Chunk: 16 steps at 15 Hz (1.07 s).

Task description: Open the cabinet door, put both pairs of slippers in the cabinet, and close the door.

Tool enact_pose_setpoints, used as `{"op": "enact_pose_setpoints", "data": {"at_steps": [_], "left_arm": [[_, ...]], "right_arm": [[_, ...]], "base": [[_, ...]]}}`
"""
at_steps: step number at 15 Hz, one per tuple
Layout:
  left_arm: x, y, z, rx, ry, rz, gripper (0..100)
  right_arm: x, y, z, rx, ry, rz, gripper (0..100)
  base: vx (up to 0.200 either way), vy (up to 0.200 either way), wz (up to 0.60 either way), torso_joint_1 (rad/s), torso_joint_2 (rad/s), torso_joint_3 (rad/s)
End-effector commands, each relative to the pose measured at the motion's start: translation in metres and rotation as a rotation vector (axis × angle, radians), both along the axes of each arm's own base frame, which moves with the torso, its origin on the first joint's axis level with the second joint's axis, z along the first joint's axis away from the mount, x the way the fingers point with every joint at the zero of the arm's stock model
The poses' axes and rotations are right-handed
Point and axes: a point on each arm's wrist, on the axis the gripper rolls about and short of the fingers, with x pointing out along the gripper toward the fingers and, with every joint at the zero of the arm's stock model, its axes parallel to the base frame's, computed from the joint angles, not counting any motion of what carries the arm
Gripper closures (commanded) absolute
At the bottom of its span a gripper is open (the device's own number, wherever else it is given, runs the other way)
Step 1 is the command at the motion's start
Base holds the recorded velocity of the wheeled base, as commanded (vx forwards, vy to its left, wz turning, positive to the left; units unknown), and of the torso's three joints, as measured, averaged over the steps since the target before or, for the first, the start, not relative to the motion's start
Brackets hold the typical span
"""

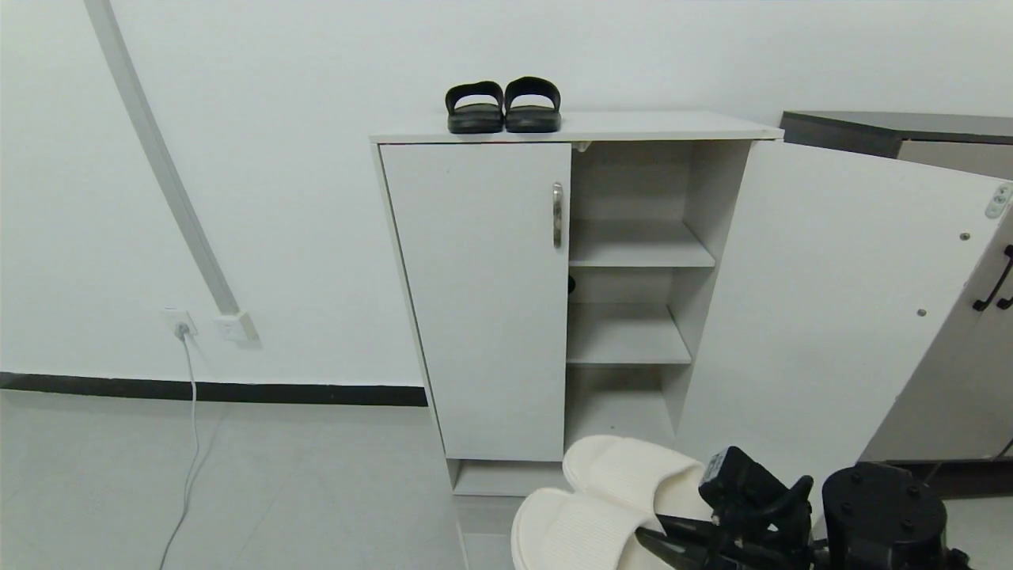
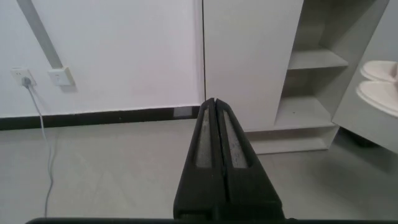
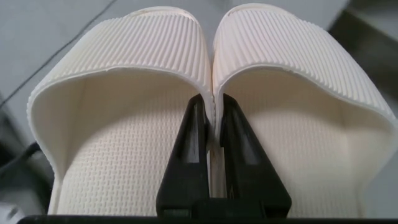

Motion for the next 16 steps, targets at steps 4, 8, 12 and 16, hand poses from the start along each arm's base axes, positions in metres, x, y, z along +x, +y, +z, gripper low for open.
{"op": "enact_pose_setpoints", "data": {"at_steps": [4, 8, 12, 16], "left_arm": [[0.000, 0.000, 0.000, -0.030, -0.001, 0.010, 100], [0.000, 0.000, 0.000, -0.030, 0.001, 0.010, 100], [0.000, 0.000, 0.000, -0.030, 0.001, 0.010, 100], [0.000, 0.000, 0.000, -0.032, -0.001, 0.012, 100]], "right_arm": [[0.051, 0.058, -0.008, 0.052, -0.065, -0.297, 100], [0.084, 0.088, -0.020, 0.026, -0.063, -0.586, 100], [0.105, 0.105, -0.021, 0.068, -0.026, -0.793, 100], [0.116, 0.109, -0.030, 0.067, -0.043, -0.869, 100]], "base": [[0.000, 0.000, 0.00, 0.000, 0.00, 0.000], [0.000, 0.000, 0.00, 0.000, 0.00, 0.000], [0.000, 0.000, 0.00, 0.000, 0.00, 0.000], [0.000, -0.150, 0.00, -0.002, 0.00, 0.002]]}}
